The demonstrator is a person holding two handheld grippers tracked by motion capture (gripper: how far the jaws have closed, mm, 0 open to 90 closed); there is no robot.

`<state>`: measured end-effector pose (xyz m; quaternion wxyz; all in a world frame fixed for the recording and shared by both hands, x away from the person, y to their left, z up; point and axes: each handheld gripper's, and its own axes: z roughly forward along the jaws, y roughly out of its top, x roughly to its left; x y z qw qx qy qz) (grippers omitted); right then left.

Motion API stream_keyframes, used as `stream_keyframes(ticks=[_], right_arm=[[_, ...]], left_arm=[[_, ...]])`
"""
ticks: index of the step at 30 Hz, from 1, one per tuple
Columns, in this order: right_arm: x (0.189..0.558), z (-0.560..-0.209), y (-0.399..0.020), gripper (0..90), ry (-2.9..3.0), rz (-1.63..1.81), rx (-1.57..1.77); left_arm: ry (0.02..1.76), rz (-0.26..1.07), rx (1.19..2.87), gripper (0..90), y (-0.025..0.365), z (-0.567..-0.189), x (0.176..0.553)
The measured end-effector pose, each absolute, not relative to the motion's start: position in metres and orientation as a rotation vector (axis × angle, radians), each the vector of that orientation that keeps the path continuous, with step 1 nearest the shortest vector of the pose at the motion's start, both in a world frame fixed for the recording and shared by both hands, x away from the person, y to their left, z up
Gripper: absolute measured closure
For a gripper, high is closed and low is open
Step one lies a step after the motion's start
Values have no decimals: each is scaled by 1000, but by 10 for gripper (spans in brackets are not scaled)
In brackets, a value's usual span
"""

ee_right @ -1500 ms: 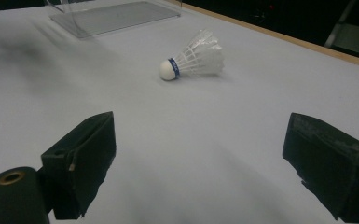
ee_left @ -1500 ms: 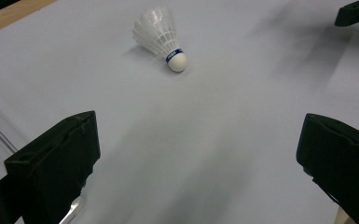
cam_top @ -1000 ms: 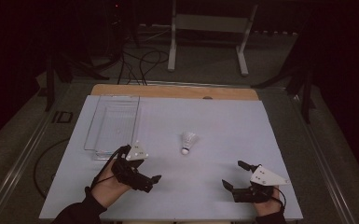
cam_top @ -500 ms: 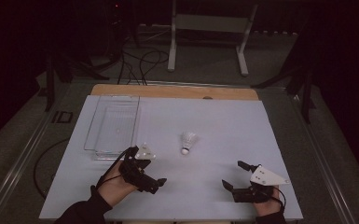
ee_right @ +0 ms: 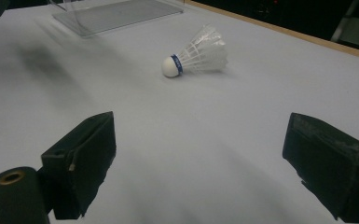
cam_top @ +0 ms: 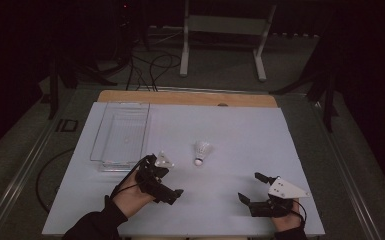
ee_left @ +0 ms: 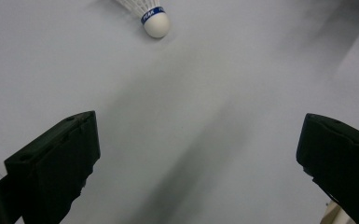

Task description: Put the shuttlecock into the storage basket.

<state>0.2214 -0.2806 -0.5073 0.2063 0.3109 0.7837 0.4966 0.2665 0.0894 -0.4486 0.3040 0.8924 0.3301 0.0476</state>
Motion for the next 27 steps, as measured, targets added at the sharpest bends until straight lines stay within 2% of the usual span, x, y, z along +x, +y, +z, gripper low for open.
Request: stream_keyframes(ticks=[27], right_arm=[[221,-507,-281,97,2182,1376,868]], left_arm=[[931,36,2439,2,73,-454,295]])
